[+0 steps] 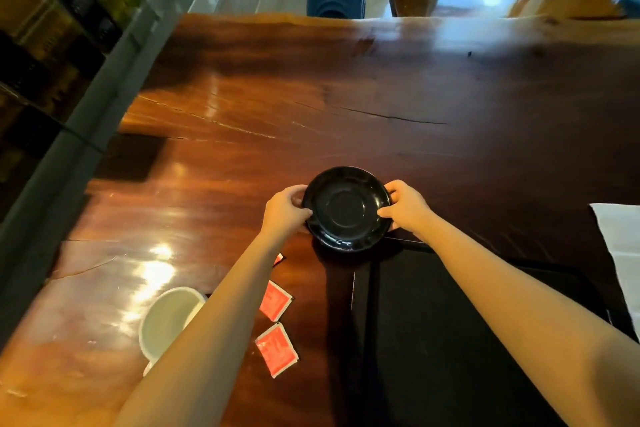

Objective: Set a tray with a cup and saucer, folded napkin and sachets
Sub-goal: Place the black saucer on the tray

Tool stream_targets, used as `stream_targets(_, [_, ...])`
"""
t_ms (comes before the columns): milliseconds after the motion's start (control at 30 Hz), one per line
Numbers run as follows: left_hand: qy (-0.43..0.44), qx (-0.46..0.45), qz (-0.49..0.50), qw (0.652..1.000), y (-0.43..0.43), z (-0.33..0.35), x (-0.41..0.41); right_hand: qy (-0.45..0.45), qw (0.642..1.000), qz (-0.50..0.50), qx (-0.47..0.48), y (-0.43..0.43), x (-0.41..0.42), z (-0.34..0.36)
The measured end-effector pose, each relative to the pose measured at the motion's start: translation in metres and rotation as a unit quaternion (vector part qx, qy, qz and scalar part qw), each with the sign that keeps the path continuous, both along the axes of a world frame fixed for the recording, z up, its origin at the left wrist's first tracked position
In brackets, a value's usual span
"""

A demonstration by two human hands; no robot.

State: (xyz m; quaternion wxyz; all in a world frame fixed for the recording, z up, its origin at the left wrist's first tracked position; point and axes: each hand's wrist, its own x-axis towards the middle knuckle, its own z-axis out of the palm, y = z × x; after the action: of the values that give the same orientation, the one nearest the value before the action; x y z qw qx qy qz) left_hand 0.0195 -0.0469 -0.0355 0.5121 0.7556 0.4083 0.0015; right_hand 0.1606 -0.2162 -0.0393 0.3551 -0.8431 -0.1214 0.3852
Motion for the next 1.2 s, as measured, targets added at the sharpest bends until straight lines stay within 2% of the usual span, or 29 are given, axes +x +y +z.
stream_targets(367, [-0.065, -0.068, -0.04, 0.995, -0.099, 0.055, 0.013, 0.04, 0.989, -0.109, 0.089, -0.124, -0.008, 0.065])
stream_targets(533, [-0.063, -0.142, -0.034, 0.987, -0.173, 0.041, 0.025, 0.023, 0.982, -0.177, 0.059, -0.203, -0.013, 0.057])
stream_targets(667, [-0.02, -0.182, -0.066, 0.981, -0.24, 0.016, 0.036, 0.001, 0.974, -0.226, 0.02, -0.271, -0.023, 0.037])
stream_targets(933, [0.052, -0.144, -0.104, 0.983, -0.303, -0.026, 0.049, -0.124, 0.972, -0.172, -0.098, -0.327, -0.025, 0.0])
stream_targets(1200, [0.059, -0.094, -0.099, 0.989, -0.315, -0.045, 0.051, -0.146, 0.973, -0.118, -0.132, -0.336, -0.02, -0.027])
